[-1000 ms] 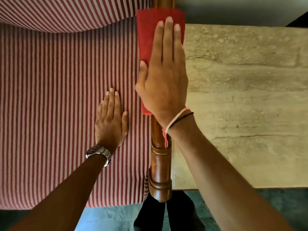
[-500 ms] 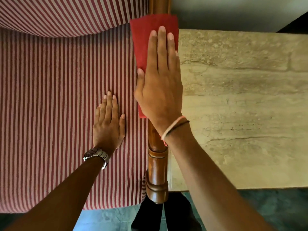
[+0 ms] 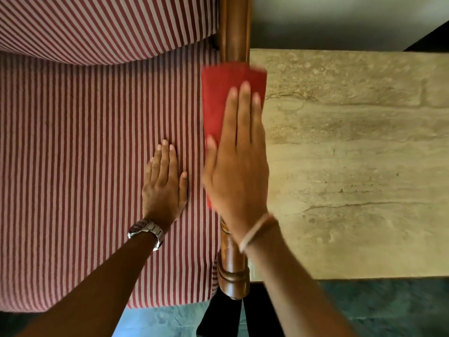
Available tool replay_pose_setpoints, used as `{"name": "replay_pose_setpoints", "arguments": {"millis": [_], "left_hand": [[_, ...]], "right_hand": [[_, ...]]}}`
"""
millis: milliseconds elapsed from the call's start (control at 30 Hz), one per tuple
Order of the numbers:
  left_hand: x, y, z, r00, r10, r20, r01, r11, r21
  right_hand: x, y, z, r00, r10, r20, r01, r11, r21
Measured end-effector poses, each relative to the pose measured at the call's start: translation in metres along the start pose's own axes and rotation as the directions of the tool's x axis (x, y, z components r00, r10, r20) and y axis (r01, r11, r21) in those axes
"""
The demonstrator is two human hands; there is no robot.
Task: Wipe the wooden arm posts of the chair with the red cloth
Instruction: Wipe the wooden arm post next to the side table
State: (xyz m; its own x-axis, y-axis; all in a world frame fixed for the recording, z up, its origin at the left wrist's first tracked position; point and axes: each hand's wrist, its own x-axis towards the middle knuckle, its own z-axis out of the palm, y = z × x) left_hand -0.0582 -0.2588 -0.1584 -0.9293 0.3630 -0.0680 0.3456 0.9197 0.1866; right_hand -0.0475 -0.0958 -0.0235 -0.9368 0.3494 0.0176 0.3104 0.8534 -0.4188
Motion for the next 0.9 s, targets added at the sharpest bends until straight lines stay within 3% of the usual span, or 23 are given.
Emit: {"name": "replay_pose_setpoints", "arguments": {"millis": [100, 333, 533, 767, 900], "left_hand": [[-0.001, -0.001, 0.002, 1.000, 0.004, -0.013, -0.004, 1.000, 0.000], [-0.001, -0.003, 0.009, 1.000, 0.002, -0.020, -0.001, 1.000, 0.026], [-0.001, -0.006, 0.010, 1.000, 0.009, -0.016, -0.008, 1.000, 0.025], [-0.002, -0.005, 0.006, 0.999, 0.022, -0.033, -0.022, 1.000, 0.010], [0.000, -0.004, 0.007, 0.998, 0.024, -0.052, -0.024, 1.000, -0.005]], "right_hand": [[-0.065, 0.002, -0.002, 0.999, -0.012, 0.040, 0.013, 1.000, -0.023], [0.043, 0.000, 0.005, 0.999, -0.008, -0.035, 0.006, 0.998, -0.061], [-0.049, 0.000, -0.001, 0.998, -0.048, 0.030, 0.049, 0.998, -0.042], [0.045, -0.005, 0.003, 0.997, -0.066, -0.033, 0.062, 0.991, -0.122], [-0.010, -0.003, 0.003, 0.999, -0.020, -0.034, 0.018, 0.998, -0.055]]}}
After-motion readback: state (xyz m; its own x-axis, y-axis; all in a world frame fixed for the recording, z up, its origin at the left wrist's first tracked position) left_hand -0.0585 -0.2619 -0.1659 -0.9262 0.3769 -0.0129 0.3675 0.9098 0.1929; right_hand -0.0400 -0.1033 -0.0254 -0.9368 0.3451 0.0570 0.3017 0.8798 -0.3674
